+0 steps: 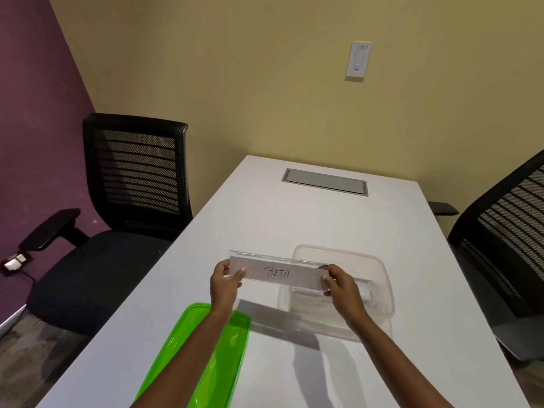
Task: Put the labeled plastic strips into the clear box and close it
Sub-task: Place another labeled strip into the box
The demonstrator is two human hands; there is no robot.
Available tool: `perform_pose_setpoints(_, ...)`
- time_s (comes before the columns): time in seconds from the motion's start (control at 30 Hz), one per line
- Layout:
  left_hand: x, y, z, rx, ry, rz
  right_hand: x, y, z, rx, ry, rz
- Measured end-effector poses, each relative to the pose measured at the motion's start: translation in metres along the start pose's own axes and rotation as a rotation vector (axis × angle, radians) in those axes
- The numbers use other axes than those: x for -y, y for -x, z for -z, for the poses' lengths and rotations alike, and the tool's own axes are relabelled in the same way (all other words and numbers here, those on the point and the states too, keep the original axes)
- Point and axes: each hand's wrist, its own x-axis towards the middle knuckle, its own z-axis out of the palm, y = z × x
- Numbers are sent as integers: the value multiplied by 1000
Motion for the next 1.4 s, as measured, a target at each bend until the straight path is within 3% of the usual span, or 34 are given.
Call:
perform_pose_setpoints(0.17, -10, 4, -27, 39, -276, -95, -2, -7, 32, -237, 116, 77)
perform_pose_setpoints(0.33, -21, 14, -62, 160, -343, -102, -7, -17, 62, -359, 188, 29)
perform_pose_setpoints(0.57, -33, 15, -105, 308, -422, -103, -24, -33, 88, -314, 206, -148)
perform_pose_setpoints(0.87, -29, -1, -147, 406, -504, 49, -54, -59, 96, -283, 263, -373)
perform_pose_setpoints(1.4, 2, -19, -177, 448, -679, 238, -85, -93, 69, -66, 465, -432)
